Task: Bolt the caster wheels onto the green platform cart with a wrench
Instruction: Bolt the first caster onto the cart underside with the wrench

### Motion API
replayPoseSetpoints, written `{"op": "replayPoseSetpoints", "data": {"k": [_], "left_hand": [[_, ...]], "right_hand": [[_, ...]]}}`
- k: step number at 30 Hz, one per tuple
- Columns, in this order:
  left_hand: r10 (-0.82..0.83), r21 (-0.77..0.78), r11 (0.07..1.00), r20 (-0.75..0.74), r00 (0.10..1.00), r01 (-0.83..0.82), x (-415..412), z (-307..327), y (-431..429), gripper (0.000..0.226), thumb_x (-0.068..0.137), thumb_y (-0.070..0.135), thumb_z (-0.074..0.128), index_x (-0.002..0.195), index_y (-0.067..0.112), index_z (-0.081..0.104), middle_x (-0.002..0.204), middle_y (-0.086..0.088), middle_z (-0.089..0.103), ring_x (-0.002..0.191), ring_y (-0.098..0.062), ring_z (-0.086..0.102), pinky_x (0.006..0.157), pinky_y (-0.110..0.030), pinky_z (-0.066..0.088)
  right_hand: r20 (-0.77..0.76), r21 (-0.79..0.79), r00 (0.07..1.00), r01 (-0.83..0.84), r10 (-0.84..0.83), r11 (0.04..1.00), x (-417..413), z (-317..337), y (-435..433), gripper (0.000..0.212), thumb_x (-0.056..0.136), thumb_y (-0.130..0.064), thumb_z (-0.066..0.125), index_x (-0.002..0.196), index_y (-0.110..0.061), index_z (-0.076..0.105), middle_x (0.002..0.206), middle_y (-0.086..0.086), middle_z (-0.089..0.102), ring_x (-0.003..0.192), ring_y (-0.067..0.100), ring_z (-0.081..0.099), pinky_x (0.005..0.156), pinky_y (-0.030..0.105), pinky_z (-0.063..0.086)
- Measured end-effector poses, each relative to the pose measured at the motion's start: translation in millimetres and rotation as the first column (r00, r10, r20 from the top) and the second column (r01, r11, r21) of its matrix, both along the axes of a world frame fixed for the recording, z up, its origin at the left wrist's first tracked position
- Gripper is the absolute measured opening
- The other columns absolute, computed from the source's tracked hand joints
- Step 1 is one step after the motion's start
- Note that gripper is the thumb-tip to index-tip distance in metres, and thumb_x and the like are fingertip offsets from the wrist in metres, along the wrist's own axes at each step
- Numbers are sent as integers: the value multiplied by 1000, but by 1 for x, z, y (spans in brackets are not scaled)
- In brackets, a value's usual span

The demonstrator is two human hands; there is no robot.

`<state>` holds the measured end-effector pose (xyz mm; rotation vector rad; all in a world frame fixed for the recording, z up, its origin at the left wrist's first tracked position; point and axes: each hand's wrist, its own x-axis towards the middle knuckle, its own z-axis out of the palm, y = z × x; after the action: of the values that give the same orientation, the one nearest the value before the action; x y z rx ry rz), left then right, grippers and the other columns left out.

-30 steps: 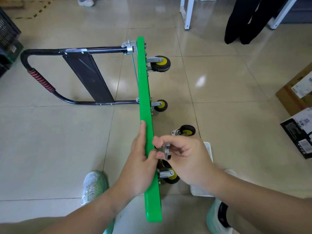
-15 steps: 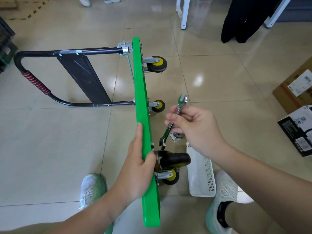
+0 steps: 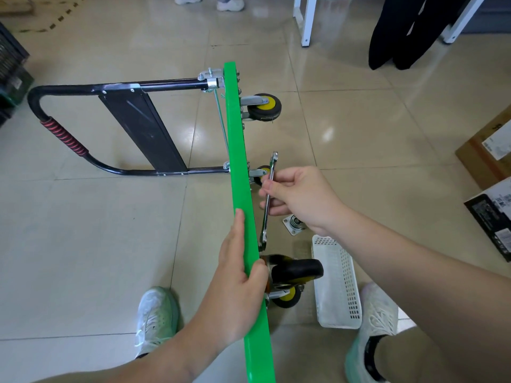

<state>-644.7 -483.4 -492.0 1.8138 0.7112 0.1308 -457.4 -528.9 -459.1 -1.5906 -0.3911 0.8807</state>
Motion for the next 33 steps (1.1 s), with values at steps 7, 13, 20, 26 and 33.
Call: {"op": "replayPoseSetpoints", "data": {"k": [7,13,20,26,33], "left_hand": [[0,-4,1000,10,1000,0,0,1,0,83,104,11,45,159,48,-4,157,24,21,114,43,23,87,13,18],[9,-19,1000,19,1000,-9,2,4,-4,82,104,7,44,161,43,-3,150,23,24,103,45,30,79,13,25],[5,9,1000,9,1000,-5,3,1,-1,84,103,9,46,162,44,-3,151,24,25,110,43,27,85,12,19],[22,-16,1000,26,999,-22,2,-1,0,85,89,33,42,161,47,0,156,25,24,121,41,19,94,11,16],[32,-72,997,46,998,-28,0,0,-2,81,89,37,41,159,53,2,154,31,24,119,41,23,90,12,19]], "right_hand": [[1,-24,999,-38,38,999,-5,-1,8,8,96,-16,66,92,-13,71,79,3,73,76,24,71,75,39,62],[6,-23,999,-52,52,998,-7,0,7,6,95,-17,66,92,-17,72,82,1,76,80,16,74,69,31,60],[125,59,992,-41,33,997,-29,8,-17,18,94,-10,66,92,-27,71,83,-7,76,84,9,74,73,29,60],[300,172,954,-42,-12,984,-68,-1,-59,35,84,6,72,83,-29,76,87,-11,76,86,2,70,90,25,56],[369,319,912,59,-181,946,-80,-3,-80,25,82,13,71,96,-6,77,99,3,77,93,12,74,86,22,56]]}}
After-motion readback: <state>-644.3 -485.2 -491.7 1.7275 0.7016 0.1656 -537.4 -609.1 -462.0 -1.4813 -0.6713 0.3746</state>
